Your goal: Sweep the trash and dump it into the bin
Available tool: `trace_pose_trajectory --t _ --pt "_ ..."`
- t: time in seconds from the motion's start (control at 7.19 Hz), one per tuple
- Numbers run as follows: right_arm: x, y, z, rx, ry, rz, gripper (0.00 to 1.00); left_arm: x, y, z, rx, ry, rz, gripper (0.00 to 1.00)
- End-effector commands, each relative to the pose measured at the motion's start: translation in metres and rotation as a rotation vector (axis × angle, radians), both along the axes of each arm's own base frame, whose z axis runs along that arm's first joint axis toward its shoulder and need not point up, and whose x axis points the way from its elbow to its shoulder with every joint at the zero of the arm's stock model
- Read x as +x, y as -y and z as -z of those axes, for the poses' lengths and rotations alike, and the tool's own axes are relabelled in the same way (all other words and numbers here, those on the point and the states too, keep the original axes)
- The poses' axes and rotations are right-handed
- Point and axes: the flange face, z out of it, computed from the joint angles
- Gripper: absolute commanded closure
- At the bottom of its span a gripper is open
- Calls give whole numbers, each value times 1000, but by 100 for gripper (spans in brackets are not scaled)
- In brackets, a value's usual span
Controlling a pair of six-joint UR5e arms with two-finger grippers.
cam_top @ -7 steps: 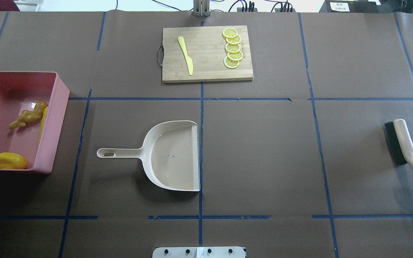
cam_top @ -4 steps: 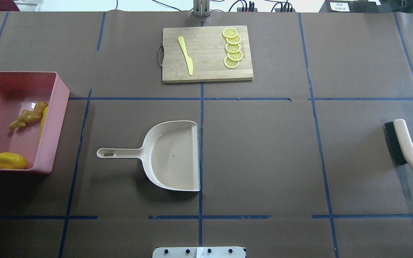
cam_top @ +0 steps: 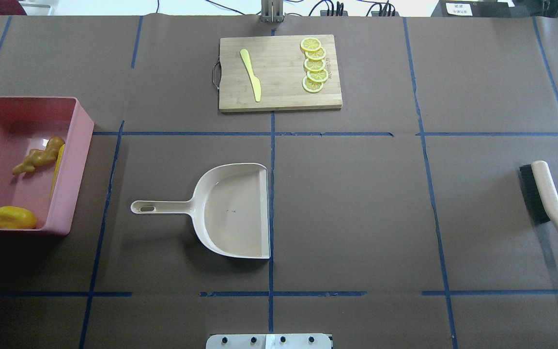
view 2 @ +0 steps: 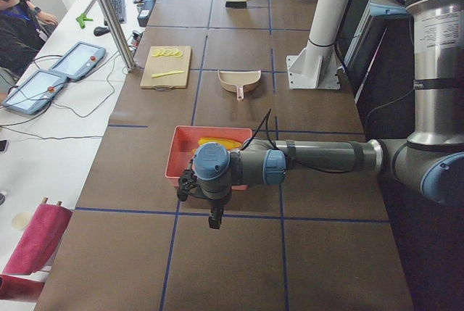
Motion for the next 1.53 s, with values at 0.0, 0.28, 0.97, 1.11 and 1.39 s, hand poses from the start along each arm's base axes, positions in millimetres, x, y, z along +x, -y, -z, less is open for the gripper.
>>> trace_pose_trajectory --t 0.0,0.28,0.97,1.11,1.39 --pt "2 1 12 -37 -7 11 0 0 0 0 0 0 0 0" --pt "0 -4 7 -43 -9 12 0 0 1 8 18 1 -1 0" --pt "-1 -3 8 -50 -3 5 0 1 -2 3 3 2 -2 0" --pt "-1 -3 8 -51 -2 4 0 1 -3 3 3 2 -2 0" --pt "-1 -2 8 -51 -3 3 0 1 -6 2 0 2 -2 0"
